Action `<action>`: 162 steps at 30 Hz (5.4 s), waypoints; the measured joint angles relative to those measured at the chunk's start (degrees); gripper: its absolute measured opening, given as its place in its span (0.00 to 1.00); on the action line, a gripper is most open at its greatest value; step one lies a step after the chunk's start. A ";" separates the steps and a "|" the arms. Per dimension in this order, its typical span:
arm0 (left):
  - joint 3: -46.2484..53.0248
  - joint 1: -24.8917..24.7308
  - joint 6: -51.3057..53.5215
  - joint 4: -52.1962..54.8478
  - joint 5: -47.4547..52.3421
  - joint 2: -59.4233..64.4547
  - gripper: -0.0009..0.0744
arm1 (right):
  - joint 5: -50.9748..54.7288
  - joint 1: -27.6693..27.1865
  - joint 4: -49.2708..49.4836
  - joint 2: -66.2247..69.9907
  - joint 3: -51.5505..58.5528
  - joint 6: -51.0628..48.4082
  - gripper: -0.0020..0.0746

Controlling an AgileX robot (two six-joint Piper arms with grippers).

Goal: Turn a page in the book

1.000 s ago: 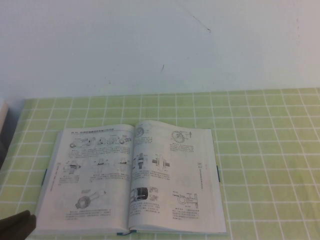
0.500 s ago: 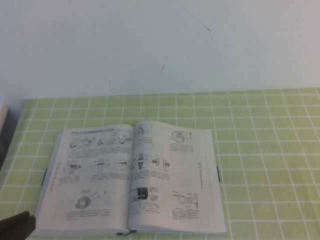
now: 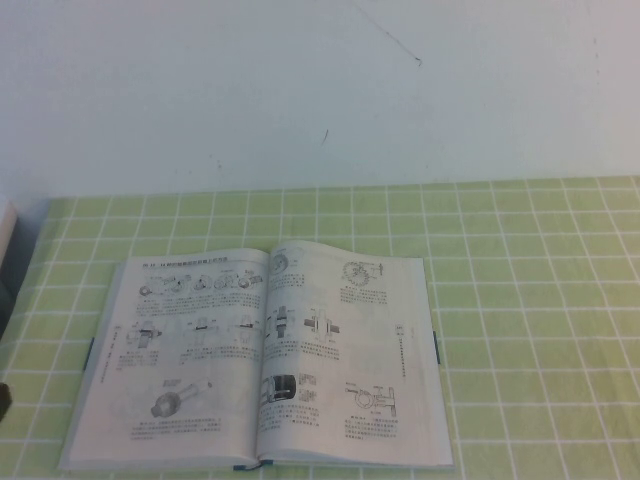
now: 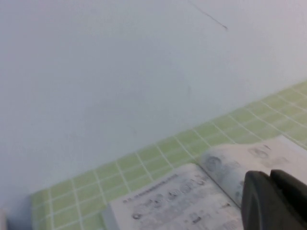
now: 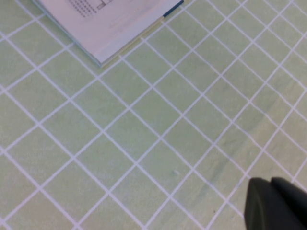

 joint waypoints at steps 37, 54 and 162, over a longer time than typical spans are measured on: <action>18.12 13.21 -12.01 0.79 4.02 -10.47 0.01 | 0.28 0.00 0.38 0.00 0.00 0.10 0.02; 18.02 13.21 -12.01 0.79 4.30 -10.47 0.01 | -24.61 -23.98 -6.50 -17.26 16.10 2.27 0.02; 18.02 13.21 -12.01 0.79 4.40 -10.47 0.01 | -24.95 -36.57 7.94 -29.06 28.10 12.22 0.02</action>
